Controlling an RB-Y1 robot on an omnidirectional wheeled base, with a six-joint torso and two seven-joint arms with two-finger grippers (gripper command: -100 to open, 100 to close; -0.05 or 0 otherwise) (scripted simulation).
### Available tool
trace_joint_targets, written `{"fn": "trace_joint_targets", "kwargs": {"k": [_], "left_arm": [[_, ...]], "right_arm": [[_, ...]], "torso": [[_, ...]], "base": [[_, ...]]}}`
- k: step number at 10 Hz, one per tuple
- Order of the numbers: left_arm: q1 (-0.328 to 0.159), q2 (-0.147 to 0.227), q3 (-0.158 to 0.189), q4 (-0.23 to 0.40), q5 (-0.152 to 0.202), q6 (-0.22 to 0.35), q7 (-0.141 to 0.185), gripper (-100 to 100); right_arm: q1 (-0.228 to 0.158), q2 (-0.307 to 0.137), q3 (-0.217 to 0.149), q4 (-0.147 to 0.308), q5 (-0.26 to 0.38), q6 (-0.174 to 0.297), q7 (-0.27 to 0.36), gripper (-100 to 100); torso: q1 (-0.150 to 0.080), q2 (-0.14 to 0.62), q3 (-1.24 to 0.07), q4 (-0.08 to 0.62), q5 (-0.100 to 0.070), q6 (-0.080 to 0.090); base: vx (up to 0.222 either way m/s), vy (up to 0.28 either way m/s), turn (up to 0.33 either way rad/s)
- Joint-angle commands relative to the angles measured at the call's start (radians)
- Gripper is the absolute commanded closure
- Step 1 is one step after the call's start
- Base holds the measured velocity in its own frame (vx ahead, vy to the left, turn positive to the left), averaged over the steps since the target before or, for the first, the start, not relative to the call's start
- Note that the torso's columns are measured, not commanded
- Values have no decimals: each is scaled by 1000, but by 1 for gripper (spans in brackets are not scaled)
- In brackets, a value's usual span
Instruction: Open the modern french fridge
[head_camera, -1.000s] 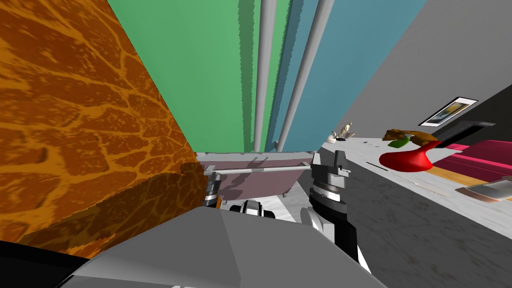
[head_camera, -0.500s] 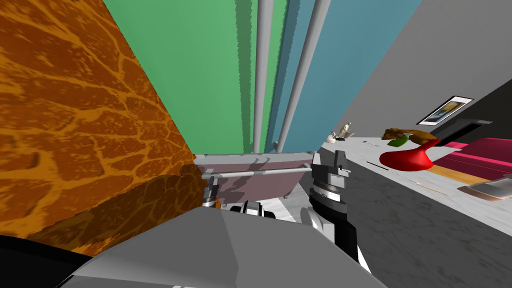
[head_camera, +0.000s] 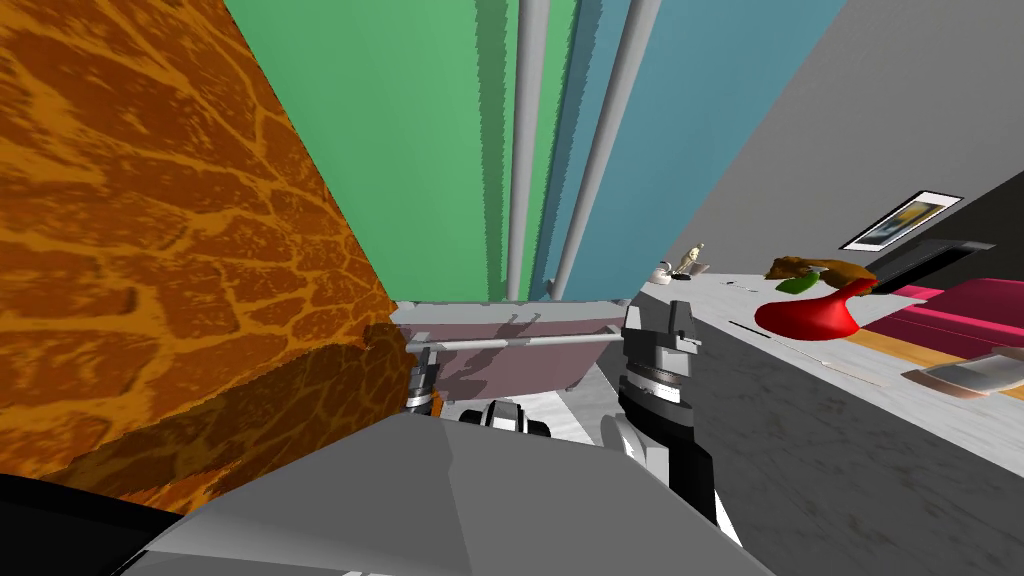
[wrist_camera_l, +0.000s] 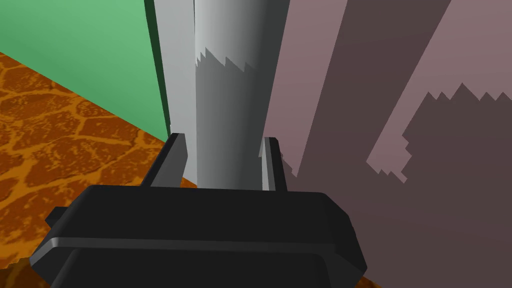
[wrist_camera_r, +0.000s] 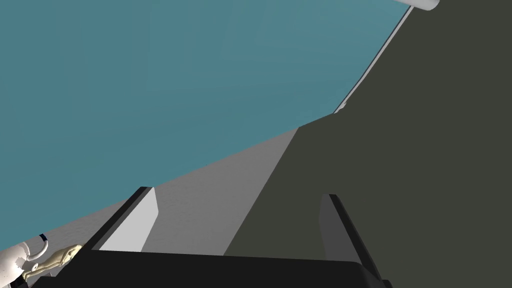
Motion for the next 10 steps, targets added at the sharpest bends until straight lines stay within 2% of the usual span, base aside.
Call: {"fn": "trace_joint_targets", "kwargs": {"k": [1, 4, 5, 6, 10], "left_arm": [[-5, 6, -1, -11, 0, 52, 5, 100], [-15, 13, -1, -31, 0, 99, 8, 100], [-17, 12, 0, -21, 0, 79, 7, 100], [-11, 14, -2, -31, -1, 84, 11, 100], [-1, 17, -6, -49, -3, 88, 15, 100]], "right_arm": [[0, 0, 0, 0, 0, 0, 0, 0], [0, 0, 0, 0, 0, 0, 0, 0], [0, 0, 0, 0, 0, 0, 0, 0], [0, 0, 0, 0, 0, 0, 0, 0], [0, 0, 0, 0, 0, 0, 0, 0]], "torso": [[2, -2, -2, 1, -1, 0], [2, -9, -7, 0, -2, -1], [2, -7, -6, 0, -2, -1], [2, -7, -5, 1, -2, -1], [1, -1, -2, 2, -2, -1]], "base": [[-147, -24, 8], [-85, -31, 22], [-39, -11, 5], [-105, -27, 20], [-188, -44, 21]]}}
